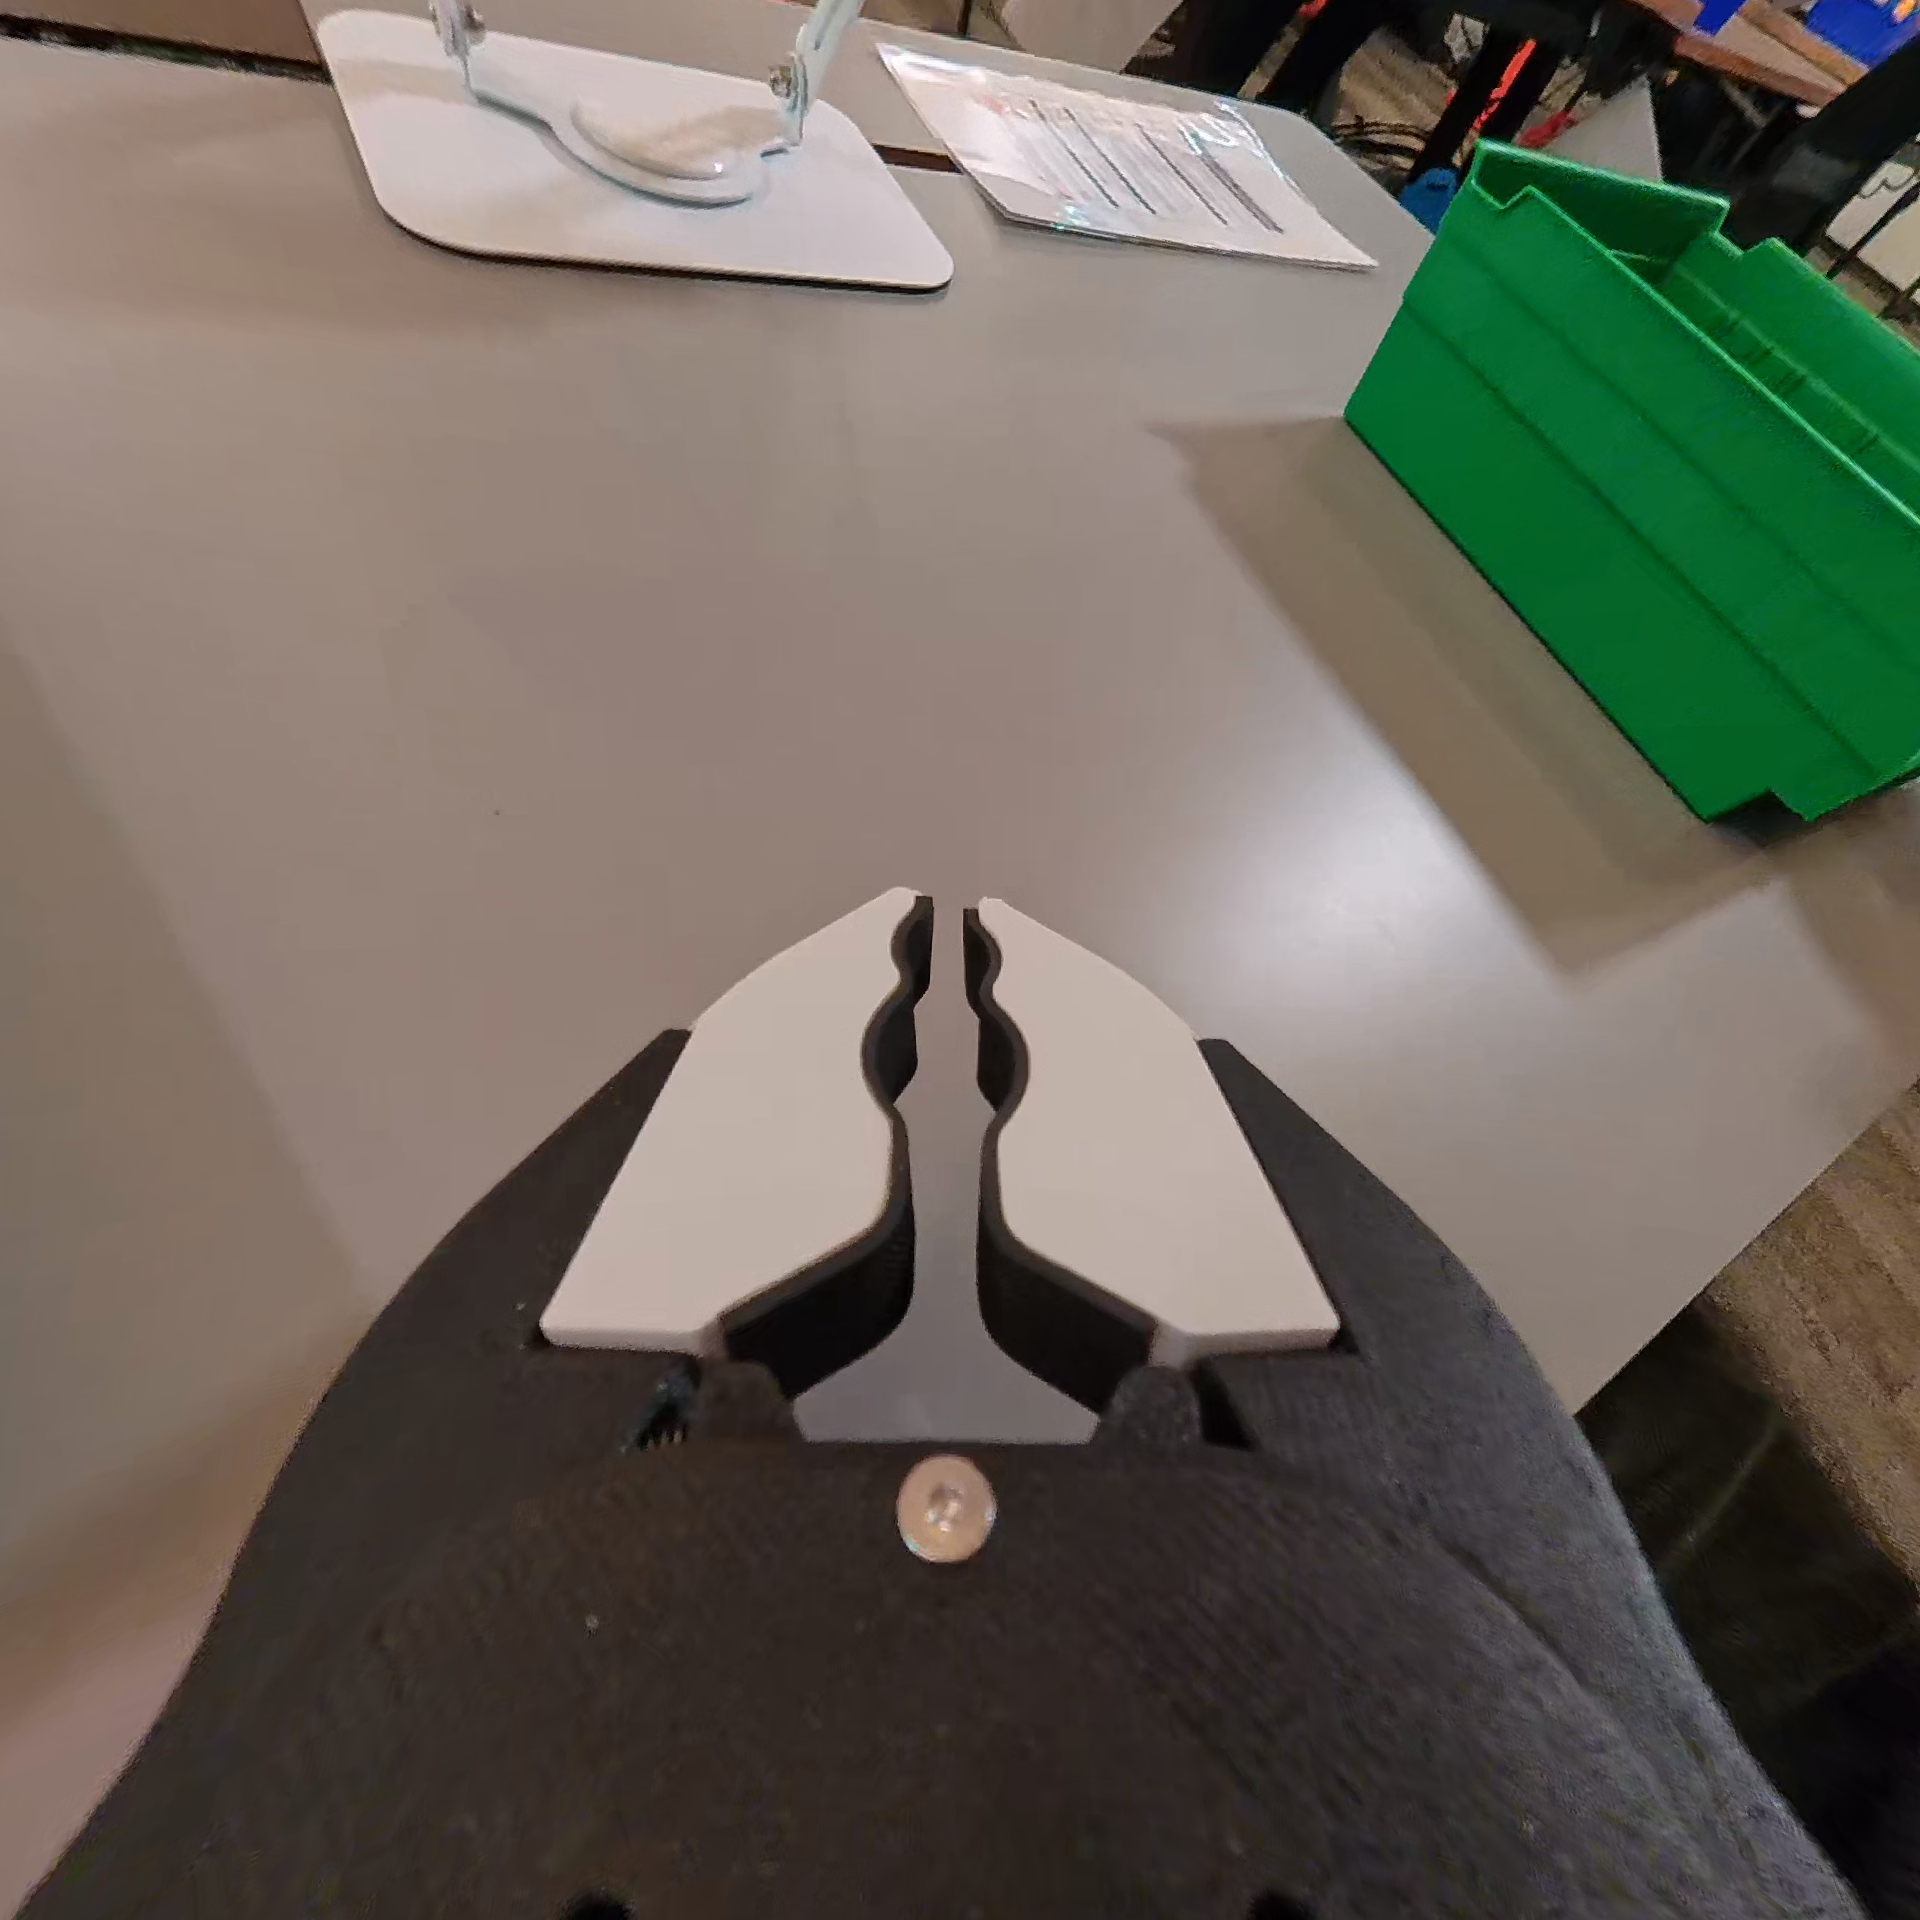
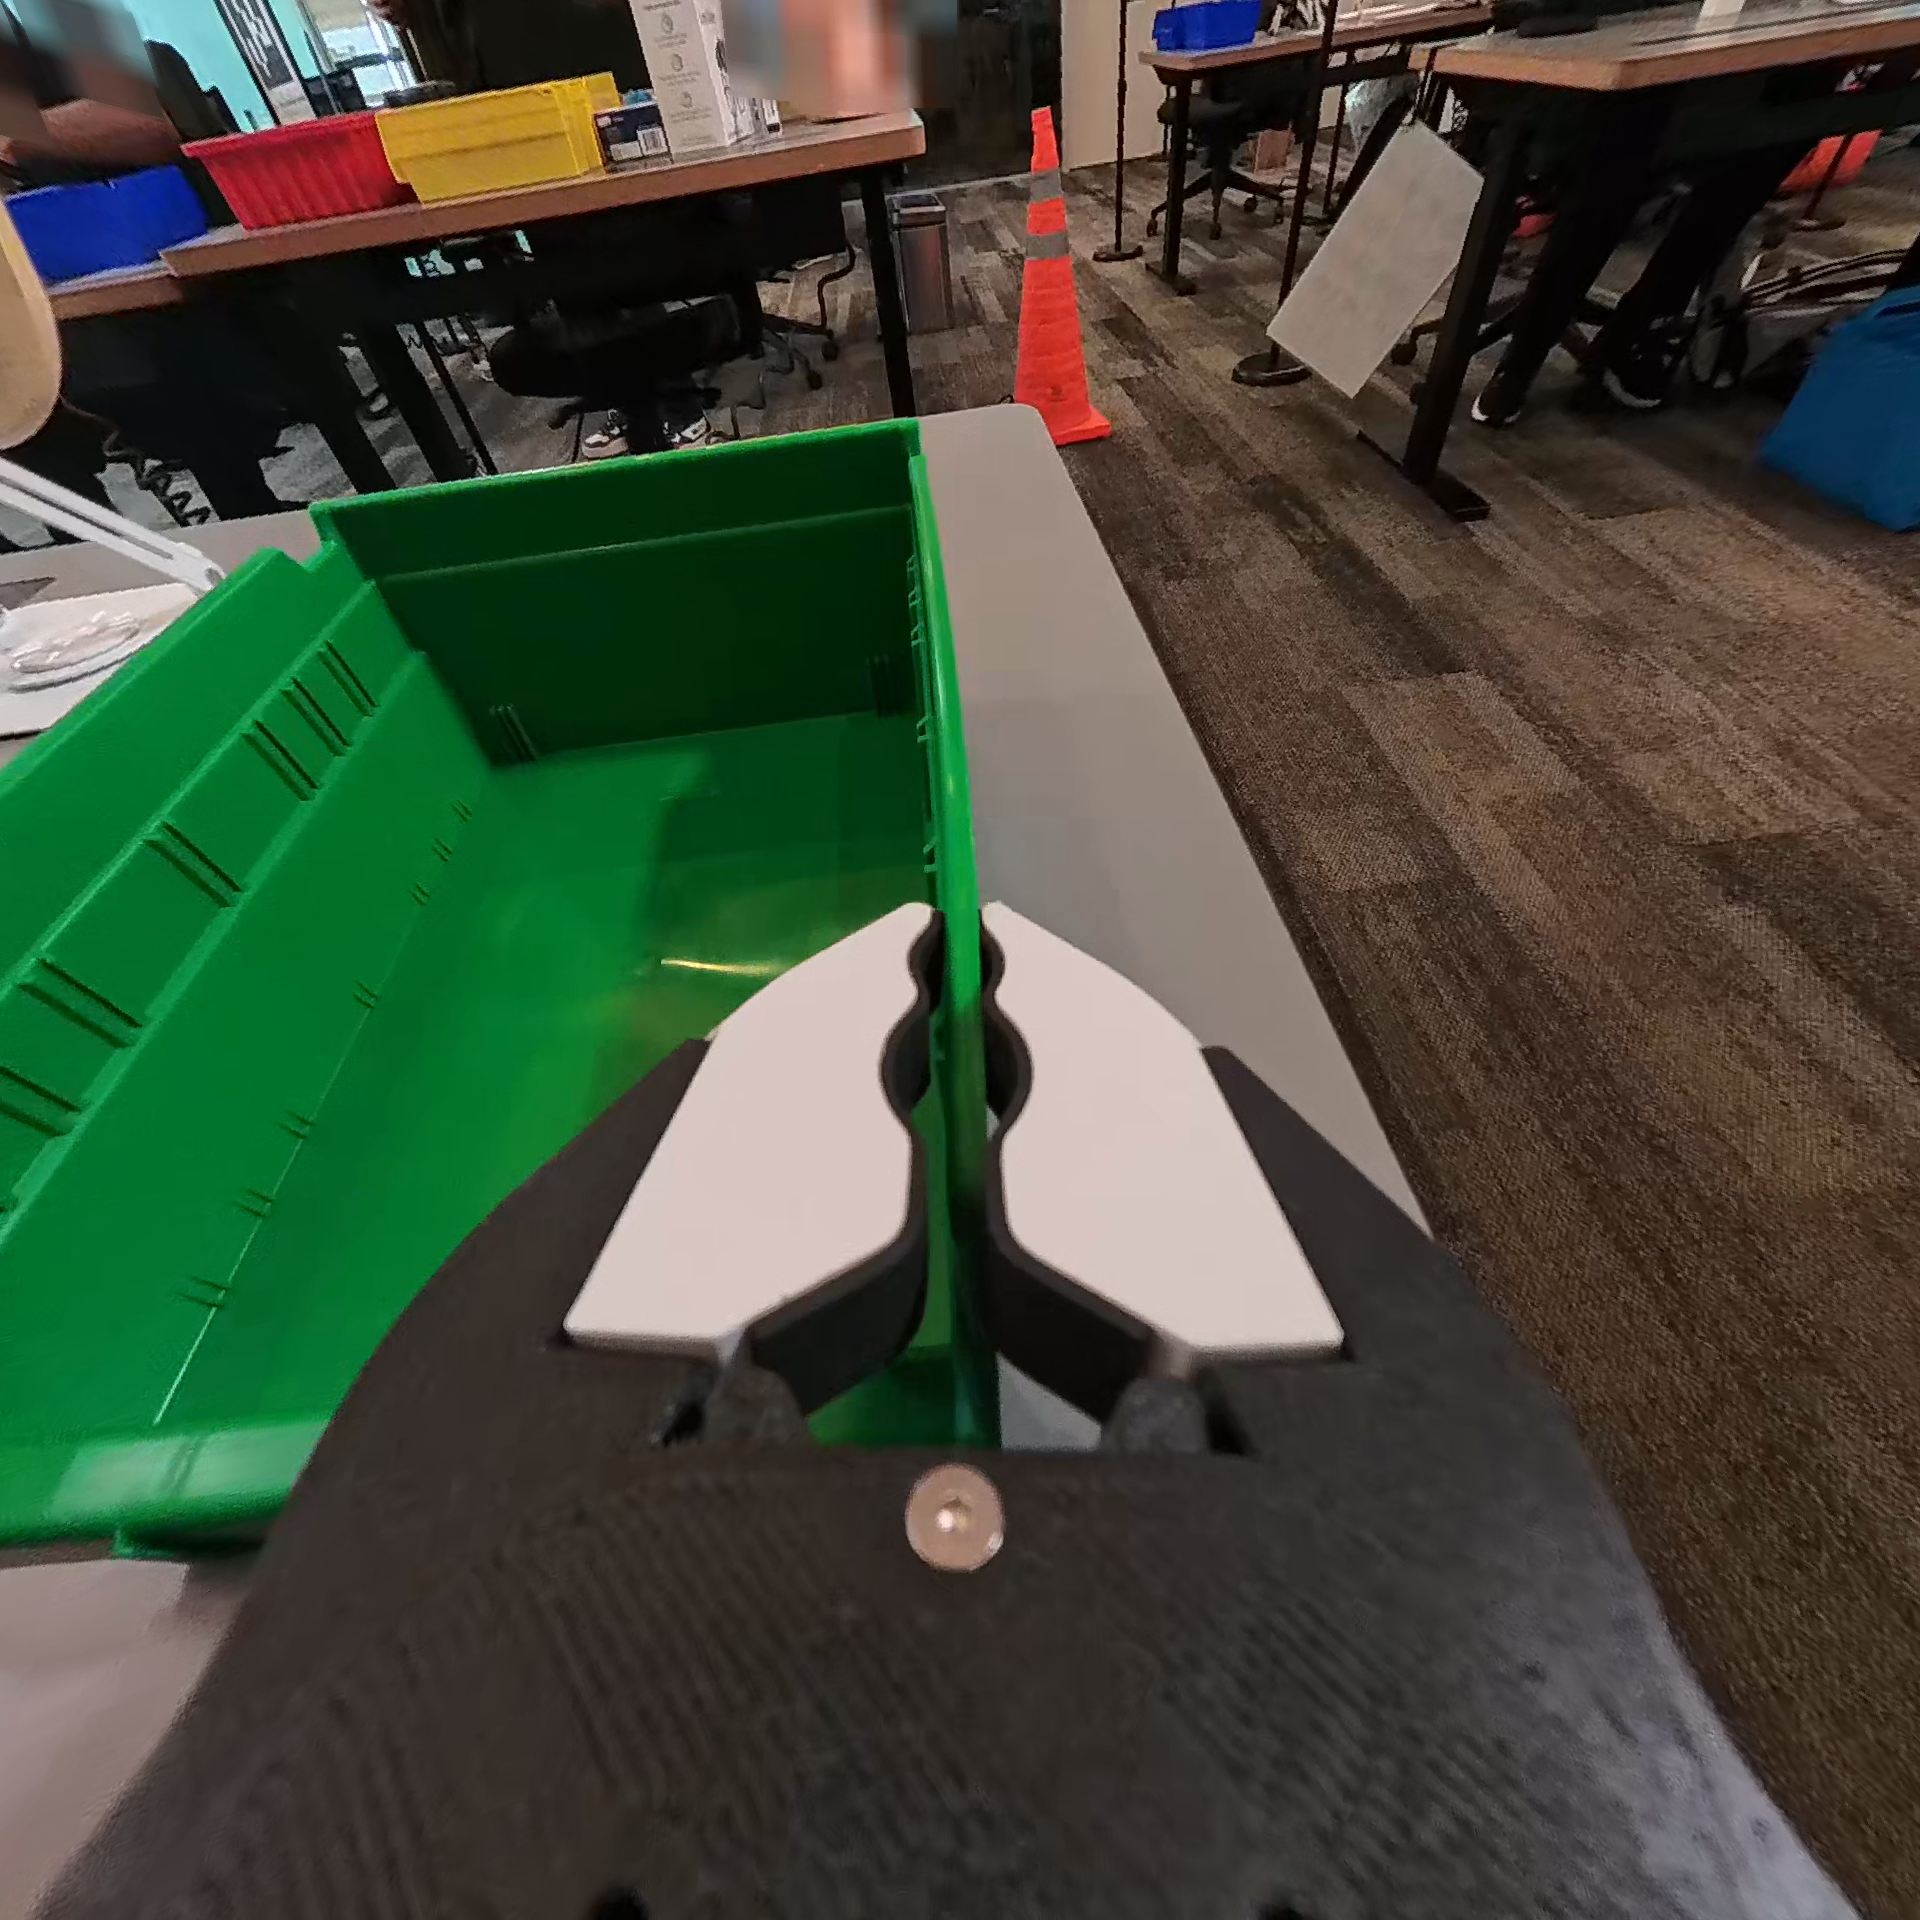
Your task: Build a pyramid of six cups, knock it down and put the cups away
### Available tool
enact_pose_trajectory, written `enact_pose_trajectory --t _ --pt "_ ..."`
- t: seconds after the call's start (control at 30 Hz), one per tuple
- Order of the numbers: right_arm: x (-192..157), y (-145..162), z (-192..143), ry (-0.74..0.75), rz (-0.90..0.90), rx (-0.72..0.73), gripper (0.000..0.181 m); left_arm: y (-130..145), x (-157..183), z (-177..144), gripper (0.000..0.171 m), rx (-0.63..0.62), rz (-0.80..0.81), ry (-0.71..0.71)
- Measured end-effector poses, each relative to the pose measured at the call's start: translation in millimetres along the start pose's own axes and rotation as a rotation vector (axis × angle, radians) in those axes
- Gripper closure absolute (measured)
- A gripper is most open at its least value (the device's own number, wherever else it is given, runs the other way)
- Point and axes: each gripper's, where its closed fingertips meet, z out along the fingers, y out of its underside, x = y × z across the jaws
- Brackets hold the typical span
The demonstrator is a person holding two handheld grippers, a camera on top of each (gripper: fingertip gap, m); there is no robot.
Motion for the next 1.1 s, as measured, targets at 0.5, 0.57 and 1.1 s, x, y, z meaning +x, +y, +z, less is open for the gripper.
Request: enact_pose_trajectory --t 0.5,0.57,1.1 --pt "-47.7 -101.4 -37.4 0.005 -0.015 0.381 0.112 -56.7 -47.5 -84.3 0.168 0.431 0.090 -0.416" --pt "-95.8 -116.0 -49.4 -0.119 0.024 0.452 0.114 -74.2 -68.0 -120.2 0.168 0.570 0.135 -0.590" --pt "-414.0 37.5 -32.3 -0.640 -0.296 0.041 0.121 -19.5 -163.5 -94.2 0.162 0.178 -0.066 -0.624"
